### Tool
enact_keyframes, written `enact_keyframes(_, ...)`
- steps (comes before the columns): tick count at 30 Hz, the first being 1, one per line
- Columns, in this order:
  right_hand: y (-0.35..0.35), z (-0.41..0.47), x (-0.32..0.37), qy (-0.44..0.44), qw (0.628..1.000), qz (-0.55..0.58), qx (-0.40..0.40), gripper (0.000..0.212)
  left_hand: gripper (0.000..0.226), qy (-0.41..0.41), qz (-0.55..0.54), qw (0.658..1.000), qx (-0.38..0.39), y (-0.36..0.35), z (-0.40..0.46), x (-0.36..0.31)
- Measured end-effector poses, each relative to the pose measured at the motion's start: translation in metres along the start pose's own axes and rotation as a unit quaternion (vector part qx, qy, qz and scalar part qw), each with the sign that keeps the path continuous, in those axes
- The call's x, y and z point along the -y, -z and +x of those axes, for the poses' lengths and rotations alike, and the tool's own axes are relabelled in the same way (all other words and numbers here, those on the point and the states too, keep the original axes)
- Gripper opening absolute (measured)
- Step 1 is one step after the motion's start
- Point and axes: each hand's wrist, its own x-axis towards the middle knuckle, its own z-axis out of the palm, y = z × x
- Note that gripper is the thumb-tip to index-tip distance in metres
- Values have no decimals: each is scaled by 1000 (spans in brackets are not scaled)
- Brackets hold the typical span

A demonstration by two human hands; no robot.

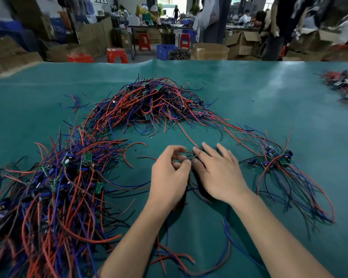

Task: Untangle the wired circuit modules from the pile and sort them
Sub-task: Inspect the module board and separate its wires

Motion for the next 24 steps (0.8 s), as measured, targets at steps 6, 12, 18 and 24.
enact_keyframes(6, 3, 1, 1, 5, 1000, 16, -26, 48, 26, 5, 29, 1000, 1, -1, 0, 0)
enact_keyframes(12, 23, -6, 3, 0, 946, 260, -195, 24, 9, 2, 10, 1000, 2, 0, 1, 1)
enact_keyframes(18, 44, -29, 10, -18, 818, 503, -277, 20, 40, 34, -62, 997, -1, 0, -2, -6)
enact_keyframes(24, 35, -39, 23, 73, 858, 467, -199, 36, 40, 36, -76, 996, 28, 2, -3, -11)
